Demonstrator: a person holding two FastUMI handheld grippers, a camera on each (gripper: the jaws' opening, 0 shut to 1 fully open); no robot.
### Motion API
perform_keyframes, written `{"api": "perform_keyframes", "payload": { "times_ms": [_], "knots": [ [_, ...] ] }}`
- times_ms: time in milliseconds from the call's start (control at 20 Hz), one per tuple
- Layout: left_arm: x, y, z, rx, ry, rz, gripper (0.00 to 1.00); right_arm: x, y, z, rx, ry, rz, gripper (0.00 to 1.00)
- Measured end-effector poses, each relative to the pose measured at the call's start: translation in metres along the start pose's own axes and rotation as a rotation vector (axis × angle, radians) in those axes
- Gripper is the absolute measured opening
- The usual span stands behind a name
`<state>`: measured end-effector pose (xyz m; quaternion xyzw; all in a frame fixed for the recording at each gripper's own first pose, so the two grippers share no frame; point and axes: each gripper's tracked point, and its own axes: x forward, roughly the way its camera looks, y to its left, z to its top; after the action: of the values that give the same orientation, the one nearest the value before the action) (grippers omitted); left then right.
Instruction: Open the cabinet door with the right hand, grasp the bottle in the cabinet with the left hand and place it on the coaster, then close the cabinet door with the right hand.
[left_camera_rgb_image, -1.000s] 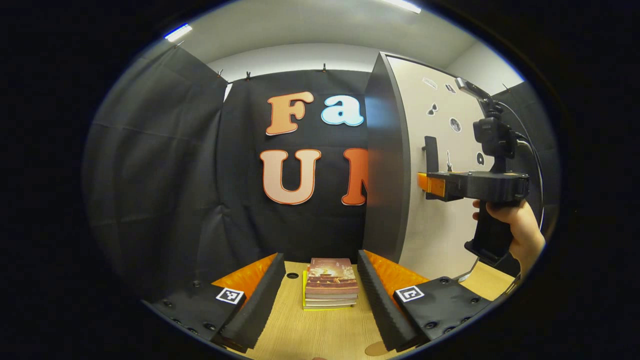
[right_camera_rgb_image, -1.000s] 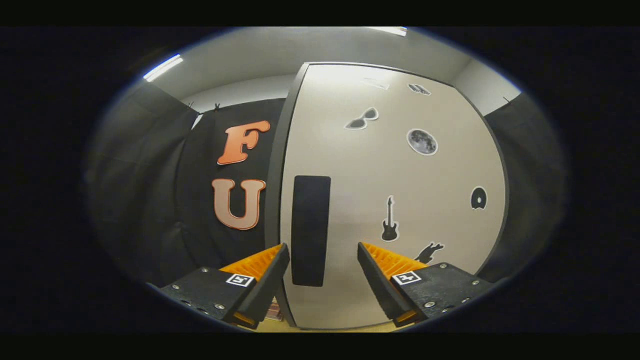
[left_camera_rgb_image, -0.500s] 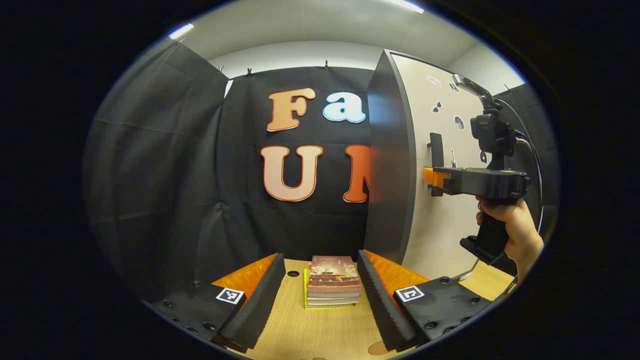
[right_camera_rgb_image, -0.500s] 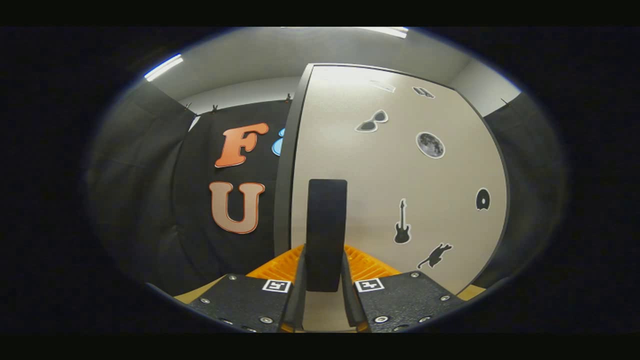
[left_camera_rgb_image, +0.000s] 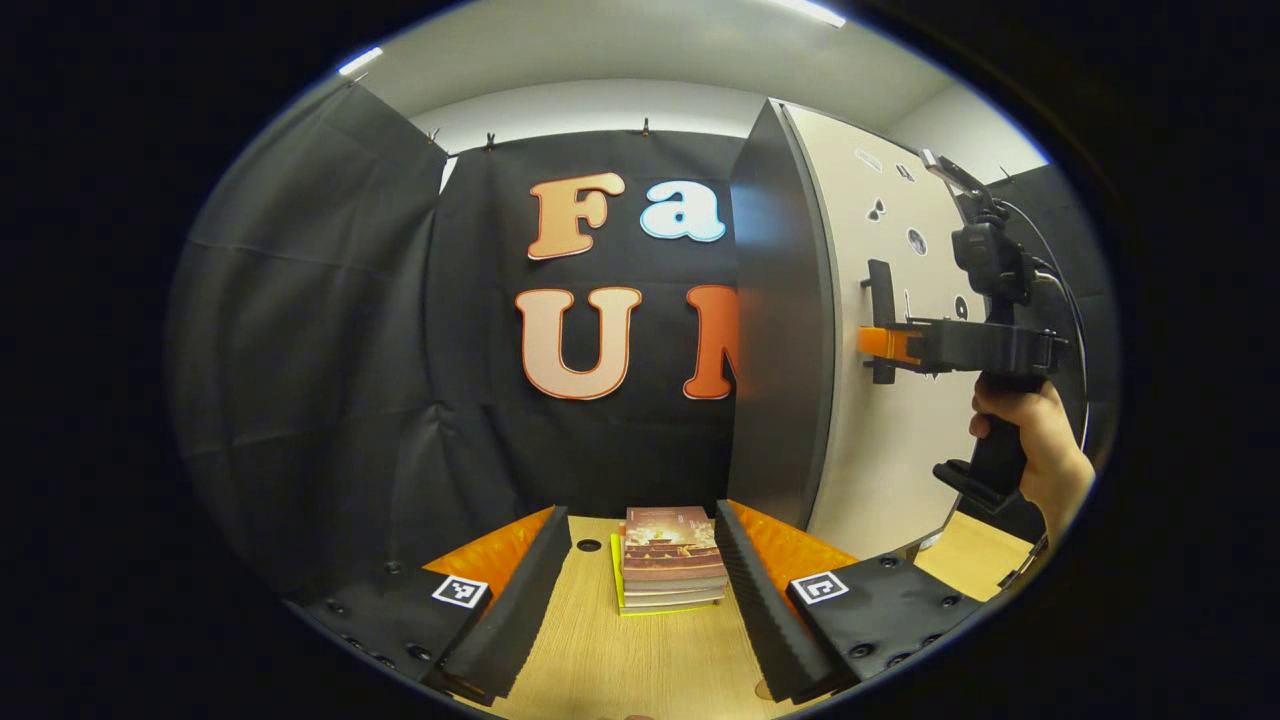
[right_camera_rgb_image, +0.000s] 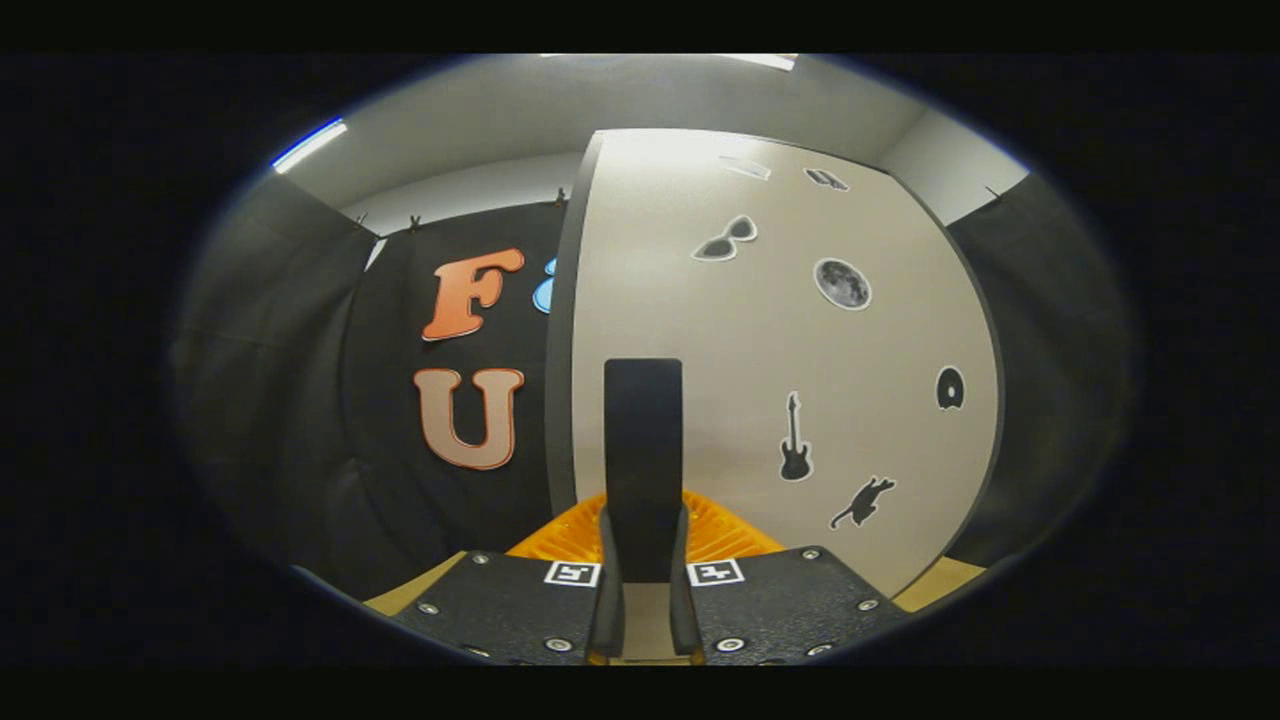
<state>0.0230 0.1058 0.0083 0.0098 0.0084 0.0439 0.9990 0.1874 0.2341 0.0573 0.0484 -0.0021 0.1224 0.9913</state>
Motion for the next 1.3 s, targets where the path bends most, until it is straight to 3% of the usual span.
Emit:
{"api": "perform_keyframes", "payload": {
  "times_ms": [350, 400, 550, 850, 1100, 1300],
  "knots": [
    [-0.005, -0.015, 0.006, -0.029, -0.012, 0.023, 0.94, -0.033, -0.006, 0.011, 0.012, -0.015, 0.044, 0.15],
    [-0.009, -0.021, 0.008, -0.035, -0.012, 0.025, 0.94, -0.041, -0.008, 0.012, 0.012, -0.017, 0.058, 0.19],
    [-0.038, -0.046, 0.004, -0.053, -0.014, 0.024, 0.94, -0.086, -0.027, 0.011, 0.022, -0.023, 0.088, 0.17],
    [-0.059, -0.091, 0.008, -0.052, -0.026, 0.005, 0.95, -0.113, -0.043, 0.013, 0.031, -0.016, 0.145, 0.17],
    [-0.071, -0.123, 0.020, -0.040, -0.063, -0.022, 0.94, -0.149, -0.073, 0.012, 0.027, -0.018, 0.142, 0.17],
    [-0.071, -0.143, 0.023, -0.036, -0.080, -0.045, 0.94, -0.176, -0.104, 0.015, 0.022, -0.027, 0.099, 0.17]
  ]
}}
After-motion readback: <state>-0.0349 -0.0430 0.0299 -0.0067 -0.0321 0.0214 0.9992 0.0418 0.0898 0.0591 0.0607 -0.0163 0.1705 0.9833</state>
